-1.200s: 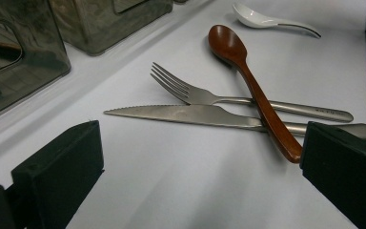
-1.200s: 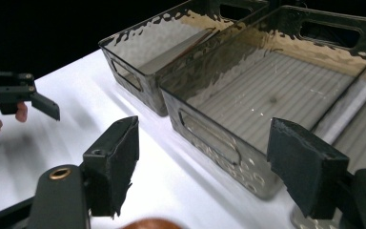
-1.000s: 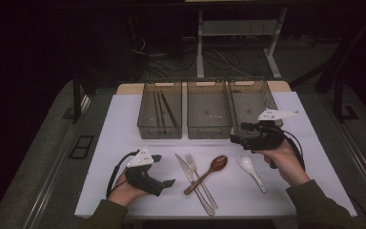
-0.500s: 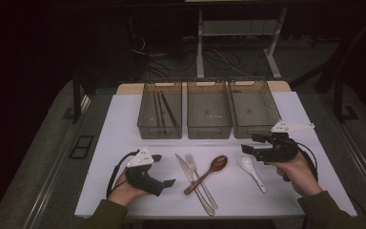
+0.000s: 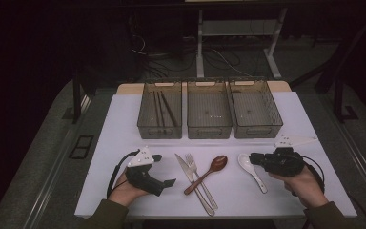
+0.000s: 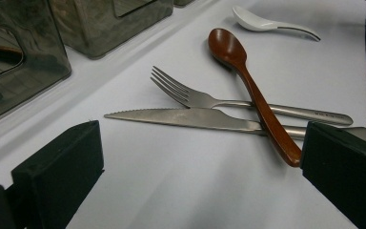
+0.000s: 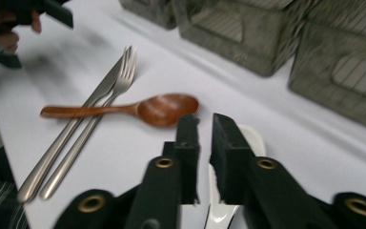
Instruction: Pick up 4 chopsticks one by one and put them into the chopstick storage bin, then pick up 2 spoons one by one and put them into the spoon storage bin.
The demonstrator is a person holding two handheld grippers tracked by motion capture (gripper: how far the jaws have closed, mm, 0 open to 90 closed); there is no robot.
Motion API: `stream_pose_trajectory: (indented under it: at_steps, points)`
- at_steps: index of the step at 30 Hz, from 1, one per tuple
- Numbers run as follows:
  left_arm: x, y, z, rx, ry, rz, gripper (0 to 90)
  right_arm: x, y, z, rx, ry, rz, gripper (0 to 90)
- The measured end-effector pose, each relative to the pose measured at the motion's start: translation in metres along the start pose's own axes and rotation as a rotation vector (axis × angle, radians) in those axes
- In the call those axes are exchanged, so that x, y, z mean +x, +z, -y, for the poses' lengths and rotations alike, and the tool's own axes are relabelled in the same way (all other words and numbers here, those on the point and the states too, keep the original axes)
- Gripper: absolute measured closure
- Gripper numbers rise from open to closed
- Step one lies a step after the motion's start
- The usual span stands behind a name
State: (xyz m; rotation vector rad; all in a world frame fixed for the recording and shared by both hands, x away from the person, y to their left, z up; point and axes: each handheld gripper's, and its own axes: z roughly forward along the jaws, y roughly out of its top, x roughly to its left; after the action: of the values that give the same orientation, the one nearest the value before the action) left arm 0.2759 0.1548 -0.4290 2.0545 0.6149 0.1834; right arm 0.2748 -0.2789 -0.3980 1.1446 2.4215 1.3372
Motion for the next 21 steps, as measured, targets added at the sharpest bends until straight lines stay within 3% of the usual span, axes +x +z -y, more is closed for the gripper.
stream_pose_trajectory:
  at_steps: [3,13,21]
  points:
    - [0.0,0.0,0.0,-0.004,0.002,-0.001,0.0,0.003,0.001,0.006,0.032,-0.007,-0.015,88.5]
    - [-0.001,0.0,0.0,-0.001,-0.004,-0.003,0.0,0.012,0.007,0.024,0.113,-0.049,-0.034,89.1]
    - [0.0,-0.001,0.001,-0.004,-0.008,-0.003,0.0,0.016,0.014,0.037,0.202,-0.076,-0.005,89.1]
